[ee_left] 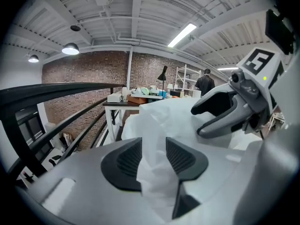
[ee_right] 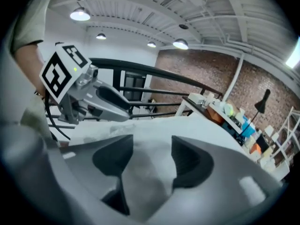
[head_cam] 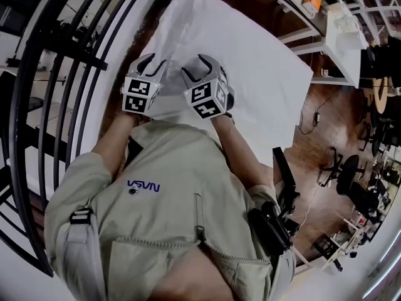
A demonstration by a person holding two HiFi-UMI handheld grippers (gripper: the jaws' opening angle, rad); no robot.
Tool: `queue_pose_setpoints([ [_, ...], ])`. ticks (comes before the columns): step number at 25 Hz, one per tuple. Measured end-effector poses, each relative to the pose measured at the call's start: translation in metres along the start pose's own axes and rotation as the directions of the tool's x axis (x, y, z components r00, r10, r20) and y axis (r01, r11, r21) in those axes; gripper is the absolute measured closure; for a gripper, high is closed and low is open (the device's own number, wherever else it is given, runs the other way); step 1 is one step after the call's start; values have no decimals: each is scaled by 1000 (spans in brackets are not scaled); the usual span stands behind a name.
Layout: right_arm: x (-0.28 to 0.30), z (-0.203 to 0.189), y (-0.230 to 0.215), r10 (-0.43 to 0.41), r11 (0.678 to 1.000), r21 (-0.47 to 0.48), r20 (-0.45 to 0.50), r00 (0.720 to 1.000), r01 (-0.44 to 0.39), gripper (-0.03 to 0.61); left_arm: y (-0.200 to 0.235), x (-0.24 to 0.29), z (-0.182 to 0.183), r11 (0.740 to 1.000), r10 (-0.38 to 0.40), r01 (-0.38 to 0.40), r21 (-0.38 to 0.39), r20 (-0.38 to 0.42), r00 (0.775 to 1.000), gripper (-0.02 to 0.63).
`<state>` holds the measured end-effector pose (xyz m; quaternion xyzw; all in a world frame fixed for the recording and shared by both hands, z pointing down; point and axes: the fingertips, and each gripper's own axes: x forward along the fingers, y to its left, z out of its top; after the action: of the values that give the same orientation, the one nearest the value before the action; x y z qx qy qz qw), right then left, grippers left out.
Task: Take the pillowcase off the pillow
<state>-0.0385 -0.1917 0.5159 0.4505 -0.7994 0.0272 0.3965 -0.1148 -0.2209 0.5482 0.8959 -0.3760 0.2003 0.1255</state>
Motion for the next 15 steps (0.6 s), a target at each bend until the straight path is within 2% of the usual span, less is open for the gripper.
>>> queue_pose_setpoints([
  [3, 12, -15, 7, -1, 997, -78, -75, 997, -5, 330, -5, 3, -2, 1000, -22, 22, -14, -4, 1000, 442],
  [5, 13, -21, 6, -7, 995, -101, -90, 996, -2, 367, -6, 5, -3, 1000, -25, 24, -14, -4, 1000, 442],
  [7, 9, -19, 3, -19, 995, -98, -74, 997, 12, 447, -6, 6, -4, 1000, -25, 25, -16, -7, 1000, 442],
  [8, 6, -18, 2, -26, 996, -92, -64, 998, 20, 518, -6, 6, -5, 999, -26, 25, -19, -10, 1000, 442],
  [9, 5, -17, 1, -31, 996, -87, -57, 998, 26, 536, -5, 6, -7, 999, -26, 25, -21, -16, 1000, 442],
  [15, -9, -10, -3, -42, 998, -43, -18, 999, 41, 562, -9, 9, -16, 999, -47, 46, -24, -38, 998, 442],
])
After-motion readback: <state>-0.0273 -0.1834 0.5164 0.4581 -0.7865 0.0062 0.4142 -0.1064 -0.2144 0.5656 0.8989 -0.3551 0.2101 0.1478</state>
